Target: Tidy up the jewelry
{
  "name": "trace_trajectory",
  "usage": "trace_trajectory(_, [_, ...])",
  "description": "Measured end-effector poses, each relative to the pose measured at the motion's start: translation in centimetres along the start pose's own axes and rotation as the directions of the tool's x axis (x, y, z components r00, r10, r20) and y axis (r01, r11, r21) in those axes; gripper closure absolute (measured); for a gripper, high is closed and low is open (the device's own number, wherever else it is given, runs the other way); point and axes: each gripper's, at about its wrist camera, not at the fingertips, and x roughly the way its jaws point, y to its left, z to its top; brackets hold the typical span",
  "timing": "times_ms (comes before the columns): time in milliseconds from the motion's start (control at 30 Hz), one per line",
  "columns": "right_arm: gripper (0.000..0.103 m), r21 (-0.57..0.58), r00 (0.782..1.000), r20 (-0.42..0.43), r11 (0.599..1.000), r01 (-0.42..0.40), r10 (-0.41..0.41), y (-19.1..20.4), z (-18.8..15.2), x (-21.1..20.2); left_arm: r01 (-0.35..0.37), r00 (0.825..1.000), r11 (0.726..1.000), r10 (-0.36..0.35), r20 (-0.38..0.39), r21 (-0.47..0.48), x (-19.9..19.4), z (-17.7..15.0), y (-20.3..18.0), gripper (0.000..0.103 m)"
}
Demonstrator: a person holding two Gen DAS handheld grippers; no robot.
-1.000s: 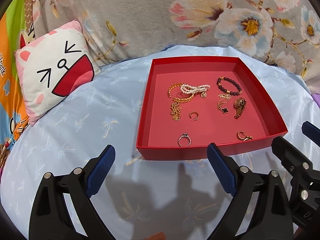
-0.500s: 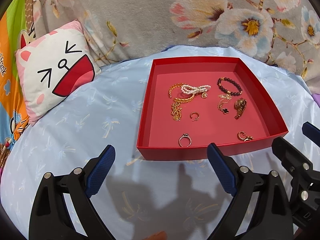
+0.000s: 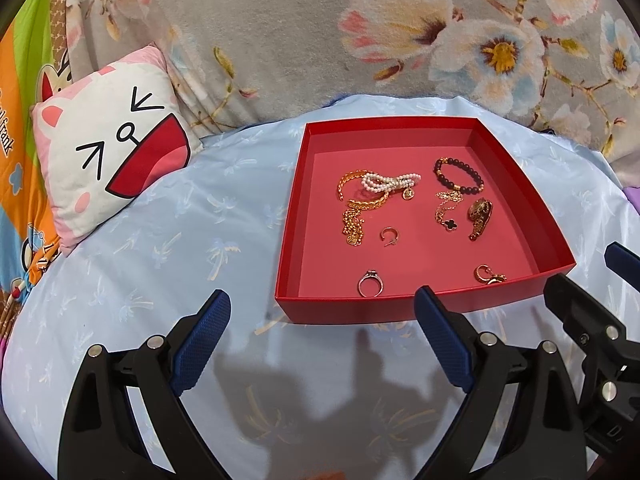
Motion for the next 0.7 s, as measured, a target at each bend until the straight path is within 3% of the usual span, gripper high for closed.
trace_trajectory(700, [0.021,0.002,1.000,0.001,1.000,0.002,-0.002,0.16,0.19,-0.33,-0.013,1.000,1.000,0.013,0.020,0.010,-0.07,0.19,0.03,0.013])
